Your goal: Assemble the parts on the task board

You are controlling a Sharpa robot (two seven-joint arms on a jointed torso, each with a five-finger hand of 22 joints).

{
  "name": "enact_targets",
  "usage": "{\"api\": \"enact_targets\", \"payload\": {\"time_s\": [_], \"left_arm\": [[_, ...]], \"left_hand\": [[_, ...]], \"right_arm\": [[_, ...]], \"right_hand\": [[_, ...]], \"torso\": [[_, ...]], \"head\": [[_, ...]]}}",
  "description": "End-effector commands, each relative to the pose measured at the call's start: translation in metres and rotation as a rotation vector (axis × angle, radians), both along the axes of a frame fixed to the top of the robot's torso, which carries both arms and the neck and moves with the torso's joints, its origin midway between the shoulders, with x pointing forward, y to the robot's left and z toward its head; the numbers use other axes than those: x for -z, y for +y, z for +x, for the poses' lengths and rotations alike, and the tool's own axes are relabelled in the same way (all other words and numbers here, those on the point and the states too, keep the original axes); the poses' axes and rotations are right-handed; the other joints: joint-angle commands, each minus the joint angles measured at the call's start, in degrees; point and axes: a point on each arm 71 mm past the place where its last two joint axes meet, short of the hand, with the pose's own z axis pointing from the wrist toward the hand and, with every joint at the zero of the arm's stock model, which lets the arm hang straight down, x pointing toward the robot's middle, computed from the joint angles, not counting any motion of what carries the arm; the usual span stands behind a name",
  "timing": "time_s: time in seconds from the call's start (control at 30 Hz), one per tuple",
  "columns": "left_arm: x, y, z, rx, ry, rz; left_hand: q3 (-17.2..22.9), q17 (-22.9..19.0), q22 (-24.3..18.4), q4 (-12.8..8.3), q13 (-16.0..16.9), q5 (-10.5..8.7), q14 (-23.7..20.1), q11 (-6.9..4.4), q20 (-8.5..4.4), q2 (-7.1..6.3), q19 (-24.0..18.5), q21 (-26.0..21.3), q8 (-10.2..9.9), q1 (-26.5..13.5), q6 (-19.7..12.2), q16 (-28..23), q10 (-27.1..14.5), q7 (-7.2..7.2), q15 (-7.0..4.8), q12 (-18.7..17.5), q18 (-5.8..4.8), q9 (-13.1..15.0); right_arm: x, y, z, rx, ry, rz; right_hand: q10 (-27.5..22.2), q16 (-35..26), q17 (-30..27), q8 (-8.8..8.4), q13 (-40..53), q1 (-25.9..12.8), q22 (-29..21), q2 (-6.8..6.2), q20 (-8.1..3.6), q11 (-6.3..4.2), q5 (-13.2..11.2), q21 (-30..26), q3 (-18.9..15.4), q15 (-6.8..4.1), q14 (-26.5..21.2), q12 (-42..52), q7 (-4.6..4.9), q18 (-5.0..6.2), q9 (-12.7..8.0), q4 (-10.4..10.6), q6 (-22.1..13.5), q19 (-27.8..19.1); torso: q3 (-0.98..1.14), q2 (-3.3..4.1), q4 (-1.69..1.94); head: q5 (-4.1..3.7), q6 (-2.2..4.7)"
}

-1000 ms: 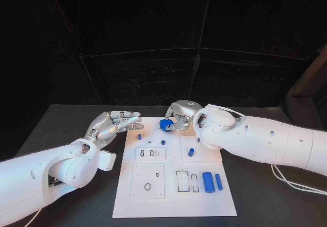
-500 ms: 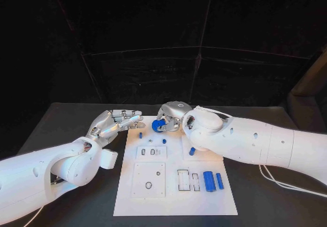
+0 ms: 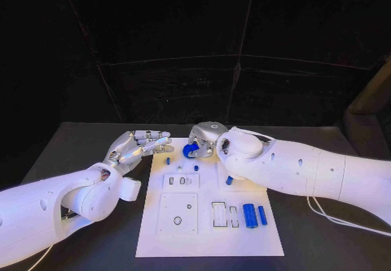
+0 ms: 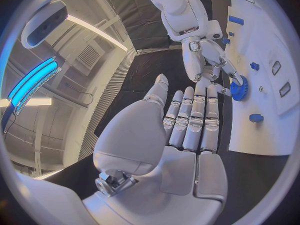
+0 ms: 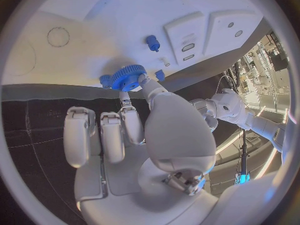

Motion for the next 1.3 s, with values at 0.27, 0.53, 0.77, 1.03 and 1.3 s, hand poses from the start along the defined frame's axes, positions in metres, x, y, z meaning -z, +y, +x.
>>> {"api": "enact_targets", "payload": {"time_s": [0.27, 0.53, 0.77, 1.03, 1.3], "left_arm": [[-0.002, -0.002, 0.0, 0.016, -0.007, -0.007], [-0.002, -0.002, 0.0, 0.016, -0.007, -0.007], [-0.001, -0.002, 0.0, 0.016, -0.007, -0.006], [-0.001, -0.001, 0.0, 0.015, -0.007, -0.006], [-0.001, -0.001, 0.0, 0.014, -0.007, -0.006]], "left_hand": [[0.0, -0.1, -0.1, -0.2, -0.1, 0.2, 0.0, 0.4, 0.13, 0.62, 0.4, -0.2, -0.3, -0.1, 0.0, -0.4, 0.1, 0.26, 0.49, -0.2, 0.36, -0.1], [0.0, -0.1, -0.1, -0.2, -0.1, 0.2, 0.0, 0.4, 0.13, 0.62, 0.4, -0.2, -0.3, -0.1, 0.0, -0.4, 0.1, 0.26, 0.49, -0.2, 0.36, -0.1], [0.0, -0.1, -0.1, -0.2, -0.1, 0.2, 0.0, 0.41, 0.13, 0.63, 0.4, -0.2, -0.4, -0.1, 0.0, -0.4, 0.1, 0.26, 0.49, -0.2, 0.36, -0.1], [-0.1, -0.1, -0.1, -0.2, -0.1, 0.2, 0.0, 0.43, 0.14, 0.67, 0.5, -0.3, -0.4, -0.2, 0.0, -0.5, 0.0, 0.3, 0.5, -0.3, 0.35, -0.1], [-0.1, -0.1, -0.1, -0.2, -0.1, 0.2, 0.0, 0.43, 0.14, 0.67, 0.5, -0.3, -0.4, -0.2, 0.0, -0.5, 0.0, 0.3, 0.5, -0.3, 0.35, -0.1]], "right_arm": [[0.002, -0.001, 0.002, 0.034, -0.009, -0.049], [0.005, 0.001, 0.002, 0.024, 0.017, -0.079], [0.007, -0.001, 0.003, 0.03, 0.04, -0.086], [0.009, -0.006, 0.006, 0.06, 0.074, -0.072], [0.005, -0.011, 0.006, 0.076, 0.034, -0.011]], "right_hand": [[-1.6, 0.0, 10.6, -2.89, 0.3, -1.2, 3.8, -1.26, 0.96, 1.0, -0.5, -0.2, -0.7, 1.23, 4.9, -2.6, 0.51, -0.39, 0.0, 0.4, -3.4, 1.1], [-2.3, -0.2, 10.1, -3.35, -0.7, -3.6, 3.3, -2.51, 1.36, 1.32, -1.1, -0.4, -2.2, 1.56, 4.7, -3.8, 0.76, -0.28, 0.1, 2.2, -4.2, 0.9], [-2.0, -0.2, 10.3, -3.22, -0.4, -8.8, 3.5, -3.02, 1.52, 1.44, -2.4, -0.4, -4.4, 1.68, 4.8, -3.6, 0.79, -0.3, 0.2, 9.0, -4.0, 1.0], [-1.7, -0.1, 10.6, -3.25, 0.2, -12.5, 3.8, -1.43, 1.43, 1.4, 5.7, -0.3, -8.9, 1.63, 4.9, -2.9, 0.74, -0.36, 0.2, 13.7, -3.8, 1.1], [-1.5, 0.0, 10.9, -3.29, 0.6, -10.6, 4.0, -0.79, 1.48, 1.45, 7.1, -0.2, -10.6, 1.67, 4.9, -2.6, 0.79, -0.4, 0.2, 12.9, -4.1, 1.2]], "torso": [[0.0, -0.01, -0.01], [0.01, -0.01, 0.0], [0.01, -0.02, -0.01], [-0.01, -0.01, 0.03], [0.01, -0.01, 0.02]], "head": [[-0.05, 0.02], [-0.21, -0.02], [-0.23, -0.03], [-0.43, 0.02], [-0.39, 0.03]]}}
